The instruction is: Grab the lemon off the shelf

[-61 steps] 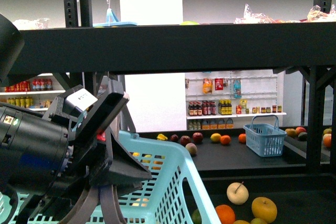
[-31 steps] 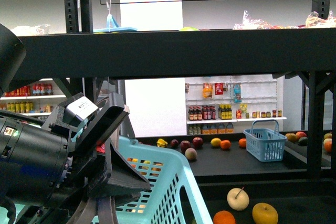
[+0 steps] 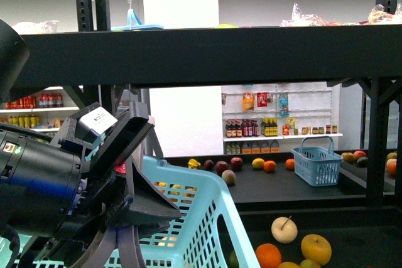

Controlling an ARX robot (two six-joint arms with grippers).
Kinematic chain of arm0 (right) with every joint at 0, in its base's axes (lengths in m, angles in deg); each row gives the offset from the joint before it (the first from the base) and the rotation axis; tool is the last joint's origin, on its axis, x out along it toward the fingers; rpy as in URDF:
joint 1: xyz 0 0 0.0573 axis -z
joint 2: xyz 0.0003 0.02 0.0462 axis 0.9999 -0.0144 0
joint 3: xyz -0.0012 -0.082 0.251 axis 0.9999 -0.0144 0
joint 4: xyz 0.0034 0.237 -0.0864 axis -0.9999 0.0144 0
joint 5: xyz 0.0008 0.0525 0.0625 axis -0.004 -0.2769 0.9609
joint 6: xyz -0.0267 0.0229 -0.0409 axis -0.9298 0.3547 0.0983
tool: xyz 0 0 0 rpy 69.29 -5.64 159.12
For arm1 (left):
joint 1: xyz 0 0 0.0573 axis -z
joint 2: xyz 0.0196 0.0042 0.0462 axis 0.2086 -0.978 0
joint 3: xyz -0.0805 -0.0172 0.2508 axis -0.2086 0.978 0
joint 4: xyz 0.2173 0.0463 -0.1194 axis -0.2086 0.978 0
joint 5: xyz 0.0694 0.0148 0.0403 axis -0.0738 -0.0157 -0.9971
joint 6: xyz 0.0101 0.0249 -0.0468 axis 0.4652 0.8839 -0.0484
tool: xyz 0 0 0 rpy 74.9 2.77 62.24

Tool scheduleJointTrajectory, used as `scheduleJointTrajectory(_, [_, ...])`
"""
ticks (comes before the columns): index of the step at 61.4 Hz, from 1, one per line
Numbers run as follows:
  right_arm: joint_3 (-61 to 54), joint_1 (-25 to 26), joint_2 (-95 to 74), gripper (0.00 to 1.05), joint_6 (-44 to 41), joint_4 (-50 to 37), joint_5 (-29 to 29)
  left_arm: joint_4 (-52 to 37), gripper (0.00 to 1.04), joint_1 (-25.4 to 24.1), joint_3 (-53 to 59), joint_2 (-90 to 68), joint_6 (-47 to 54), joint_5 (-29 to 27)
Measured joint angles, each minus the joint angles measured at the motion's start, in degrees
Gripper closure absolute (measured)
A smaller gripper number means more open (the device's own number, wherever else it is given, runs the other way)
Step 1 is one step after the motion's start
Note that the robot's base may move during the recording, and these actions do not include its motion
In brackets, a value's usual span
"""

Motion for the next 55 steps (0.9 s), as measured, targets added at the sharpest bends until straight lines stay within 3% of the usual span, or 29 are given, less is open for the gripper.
scheduleJointTrajectory(13, [19.9,-0.9,-24.2,0.07,0.2,8.8,-4.7,0.0,0.88,0.0,0.0,0.0,0.0,-0.2])
scheduleJointTrajectory(24, [36.0,-2.1,-39.6,0.07,7.0,21.9,-8.8,0.0,0.88,0.0,0.0,0.0,0.0,0.0])
scheduleJointTrajectory(55, [58.5,-9.8,-59.1,0.07,29.5,40.5,-13.4,0.0,0.88,0.0,0.0,0.0,0.1,-0.1])
